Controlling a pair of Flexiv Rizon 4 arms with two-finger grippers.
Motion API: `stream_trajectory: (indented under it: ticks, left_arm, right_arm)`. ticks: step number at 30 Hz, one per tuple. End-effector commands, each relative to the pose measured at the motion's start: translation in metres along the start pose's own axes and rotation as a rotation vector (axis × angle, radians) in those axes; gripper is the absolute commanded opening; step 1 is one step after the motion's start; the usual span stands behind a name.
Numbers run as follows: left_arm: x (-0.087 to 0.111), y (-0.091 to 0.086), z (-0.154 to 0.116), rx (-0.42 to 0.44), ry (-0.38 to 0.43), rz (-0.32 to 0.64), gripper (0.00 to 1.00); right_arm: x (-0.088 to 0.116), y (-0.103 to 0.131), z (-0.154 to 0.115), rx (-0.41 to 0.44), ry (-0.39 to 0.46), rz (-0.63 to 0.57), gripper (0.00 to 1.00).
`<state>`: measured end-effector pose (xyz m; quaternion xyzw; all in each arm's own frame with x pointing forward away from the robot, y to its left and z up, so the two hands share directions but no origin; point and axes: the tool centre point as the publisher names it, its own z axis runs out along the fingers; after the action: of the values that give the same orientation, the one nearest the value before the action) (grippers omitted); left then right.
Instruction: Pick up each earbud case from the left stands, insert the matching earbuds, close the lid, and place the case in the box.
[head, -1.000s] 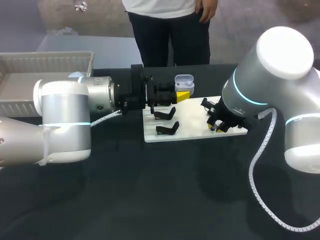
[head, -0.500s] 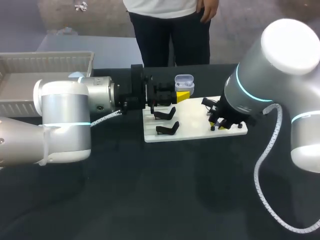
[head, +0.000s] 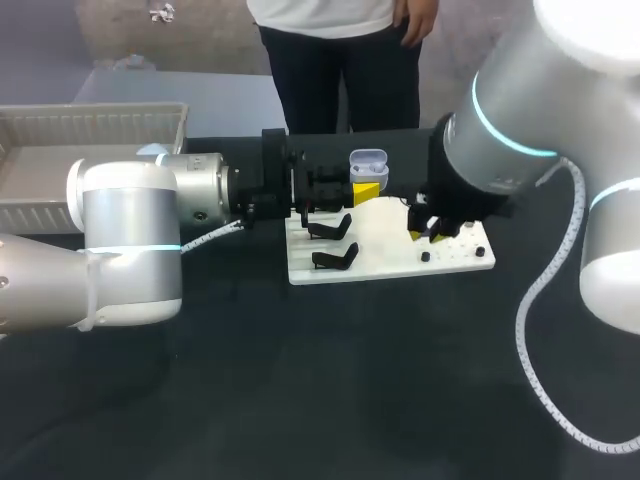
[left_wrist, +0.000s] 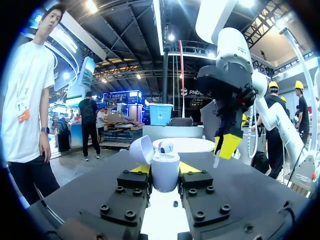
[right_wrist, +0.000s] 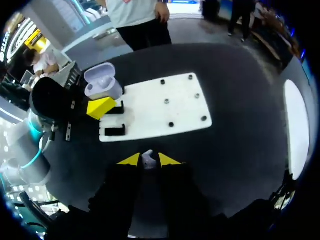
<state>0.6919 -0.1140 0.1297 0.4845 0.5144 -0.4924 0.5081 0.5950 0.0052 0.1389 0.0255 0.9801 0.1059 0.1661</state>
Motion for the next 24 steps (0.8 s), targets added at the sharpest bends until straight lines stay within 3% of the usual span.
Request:
stream_trajectory:
  ticks: [1, 12, 24]
  left_arm:
    - [0.001, -0.001, 0.000, -0.006, -0.004, 0.004, 0.00]
    - [0.001, -0.001, 0.000, -0.006, -0.004, 0.004, 0.00]
    - [0.001, -0.001, 0.000, -0.006, -0.004, 0.004, 0.00]
  right_arm:
    - [-0.005, 0.014, -0.030, 0.007, 0.074, -0.061, 0.00]
    - [-0.024, 0.054, -0.047, -0.026, 0.111, -0.264, 0.00]
    - [-0.035, 0.080, -0.051, -0.045, 0.152, -0.471, 0.00]
